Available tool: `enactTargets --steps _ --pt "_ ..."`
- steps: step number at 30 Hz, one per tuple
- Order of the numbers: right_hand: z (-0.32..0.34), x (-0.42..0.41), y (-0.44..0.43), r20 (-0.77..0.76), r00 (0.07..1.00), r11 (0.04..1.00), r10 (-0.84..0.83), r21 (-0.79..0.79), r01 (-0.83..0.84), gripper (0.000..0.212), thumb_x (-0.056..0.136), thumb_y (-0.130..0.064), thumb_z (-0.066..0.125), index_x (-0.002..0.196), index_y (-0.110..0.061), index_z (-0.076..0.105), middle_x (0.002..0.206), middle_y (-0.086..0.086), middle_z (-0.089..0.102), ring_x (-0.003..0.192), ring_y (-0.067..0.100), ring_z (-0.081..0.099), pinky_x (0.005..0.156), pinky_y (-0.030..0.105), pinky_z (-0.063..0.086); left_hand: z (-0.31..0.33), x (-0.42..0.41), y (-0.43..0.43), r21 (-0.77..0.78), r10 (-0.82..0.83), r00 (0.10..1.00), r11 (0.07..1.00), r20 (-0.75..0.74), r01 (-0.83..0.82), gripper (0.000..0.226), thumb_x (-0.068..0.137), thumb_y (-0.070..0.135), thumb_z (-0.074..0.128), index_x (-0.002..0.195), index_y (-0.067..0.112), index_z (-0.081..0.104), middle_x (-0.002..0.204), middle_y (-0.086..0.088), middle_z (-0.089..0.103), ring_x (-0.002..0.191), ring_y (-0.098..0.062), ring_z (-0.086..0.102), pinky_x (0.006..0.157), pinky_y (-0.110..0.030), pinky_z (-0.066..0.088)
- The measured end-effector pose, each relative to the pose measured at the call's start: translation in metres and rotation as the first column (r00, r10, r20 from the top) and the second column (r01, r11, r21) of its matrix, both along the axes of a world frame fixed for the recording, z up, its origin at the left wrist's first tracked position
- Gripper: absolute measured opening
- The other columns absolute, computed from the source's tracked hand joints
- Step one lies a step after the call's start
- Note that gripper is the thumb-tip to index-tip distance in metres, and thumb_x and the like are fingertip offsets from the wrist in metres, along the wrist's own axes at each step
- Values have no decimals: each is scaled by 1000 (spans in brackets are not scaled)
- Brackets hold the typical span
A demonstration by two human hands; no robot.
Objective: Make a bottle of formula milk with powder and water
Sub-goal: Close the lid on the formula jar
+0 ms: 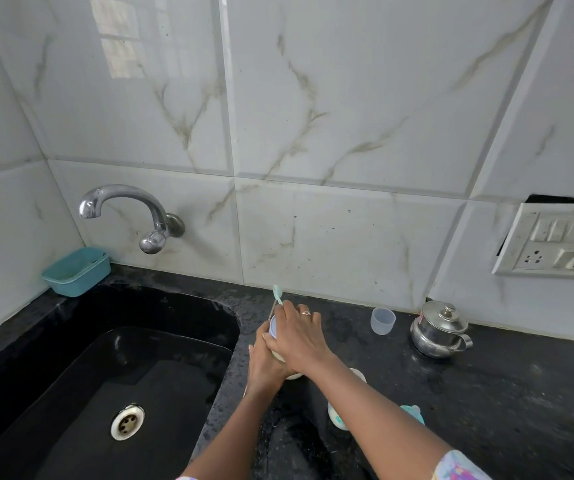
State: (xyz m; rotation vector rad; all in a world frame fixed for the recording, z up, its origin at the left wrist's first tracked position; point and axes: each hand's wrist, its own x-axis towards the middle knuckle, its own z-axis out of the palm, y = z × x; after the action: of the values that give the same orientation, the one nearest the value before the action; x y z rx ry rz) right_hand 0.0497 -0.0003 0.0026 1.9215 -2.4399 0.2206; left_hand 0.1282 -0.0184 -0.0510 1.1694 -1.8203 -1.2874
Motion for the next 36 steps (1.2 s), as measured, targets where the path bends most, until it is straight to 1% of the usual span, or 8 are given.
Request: enactTargets --steps 4,9,13,17,22,28,33,36 --pt "10 -20 -2 257 966 997 14 76 -35 73 83 -58 54 138 -15 35 140 2 37 128 28 36 97 46 30 3 -1 -8 6 -36 999 999 -19 36 90 45 37 81 121 41 34 112 13 58 102 -11 59 81 -31 51" --pt "33 -58 0 640 768 987 14 -130 91 35 99 -32 40 124 -13 56 131 4 55 120 22 50 99 35 37 11 -16 -28 4 -112 994 994 1 112 95 50 21 83 132 26 34 119 8 52 110 -14 51 92 -35 45" --pt "40 -87 -5 770 638 947 2 -207 246 32 100 -13 35 119 -13 61 122 4 64 105 18 60 79 19 42 14 -35 -51 20 -85 996 996 -15 85 93 54 14 85 133 22 36 119 7 49 110 -15 48 90 -30 40" --pt "38 -96 -14 930 366 915 26 -170 367 24 98 -6 35 99 -25 50 95 12 70 73 17 68 59 23 47 14 -51 -65 31 -64 998 997 -22 64 94 45 27 78 129 23 37 117 7 48 108 -15 48 86 -30 41" --pt "22 -100 -26 998 56 875 1 -28 482 11 96 -3 41 89 -12 40 72 16 66 55 22 60 48 26 44 12 -66 -75 45 -65 995 997 -71 68 84 45 26 78 117 32 35 114 7 52 104 -14 52 79 -24 43" --pt "0 -101 -27 998 21 872 -66 48 488 14 94 -4 47 81 -8 48 64 11 62 49 17 52 48 27 43 9 -69 -77 65 -82 991 994 -109 89 96 35 43 76 120 31 33 110 15 51 99 -5 53 75 -16 42" --pt "-4 -100 -27 993 -10 868 -114 105 486 11 95 -16 51 89 -9 48 67 12 63 52 17 54 48 26 44 6 -68 -81 50 -105 990 993 -98 110 93 43 29 85 121 31 35 119 8 53 108 -11 53 81 -20 42" --pt "-1 -99 -25 985 51 867 -163 119 485 21 93 -28 54 94 -8 49 73 10 62 58 18 54 48 25 44 1 -63 -81 55 -93 991 994 -97 98 101 39 30 89 126 26 38 121 9 52 112 -10 51 87 -21 45"
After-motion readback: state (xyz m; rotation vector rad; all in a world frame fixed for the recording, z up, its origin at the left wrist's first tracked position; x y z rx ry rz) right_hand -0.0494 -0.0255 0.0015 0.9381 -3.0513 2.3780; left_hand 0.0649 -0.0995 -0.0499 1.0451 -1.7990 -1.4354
